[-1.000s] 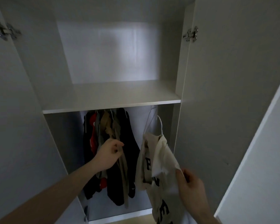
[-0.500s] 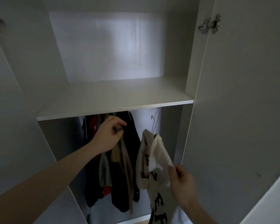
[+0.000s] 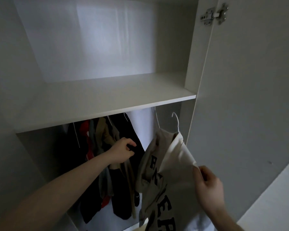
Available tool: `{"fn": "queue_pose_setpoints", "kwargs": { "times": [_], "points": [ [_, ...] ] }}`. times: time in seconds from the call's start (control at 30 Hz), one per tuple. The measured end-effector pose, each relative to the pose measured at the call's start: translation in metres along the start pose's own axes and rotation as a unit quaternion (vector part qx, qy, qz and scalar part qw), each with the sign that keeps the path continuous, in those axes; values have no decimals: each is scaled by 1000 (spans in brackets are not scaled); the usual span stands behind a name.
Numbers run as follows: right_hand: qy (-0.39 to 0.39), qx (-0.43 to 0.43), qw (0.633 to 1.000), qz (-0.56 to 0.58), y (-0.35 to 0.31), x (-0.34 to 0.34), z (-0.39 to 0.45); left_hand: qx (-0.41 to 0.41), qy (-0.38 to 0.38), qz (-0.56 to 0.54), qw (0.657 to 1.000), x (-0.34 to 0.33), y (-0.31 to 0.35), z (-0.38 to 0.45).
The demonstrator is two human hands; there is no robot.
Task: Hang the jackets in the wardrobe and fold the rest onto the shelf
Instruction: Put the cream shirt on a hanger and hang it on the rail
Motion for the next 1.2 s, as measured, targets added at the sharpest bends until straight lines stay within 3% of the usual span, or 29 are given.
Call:
{"fn": "queue_pose_setpoints", "kwargs": {
  "times": [0.2, 0.4, 0.6, 0.87, 1.0, 1.2],
  "points": [
    [7, 12, 1000, -24, -4, 23, 5, -5, -19, 5, 1000, -20, -2, 21],
    [-11, 37, 999, -24, -17, 2, 24, -35, 9, -9, 999, -4, 13, 23],
    [-25, 32, 999, -16, -4, -44, 56, -111, 81, -21, 990, 40, 37, 1],
    [-36, 21, 999, 15, 45, -102, 77, -210, 229, -15, 950, 100, 66, -28],
    [-45, -9, 999, 22, 75, -124, 86, -170, 278, 6, 945, 124, 62, -10],
    [-80, -46, 995, 33, 93, -166, 112, -52, 247, 90, 964, 141, 51, 41]
  ]
}}
Point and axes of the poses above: each hand's wrist, its own z-axis towards the middle knuckle, its own x-axis out of the back of the hand, y = z × x, the point moved 3 cm from there along z, towards the middle knuckle, and after that the axes turned 8 degrees about x, right-handed, at the moved point
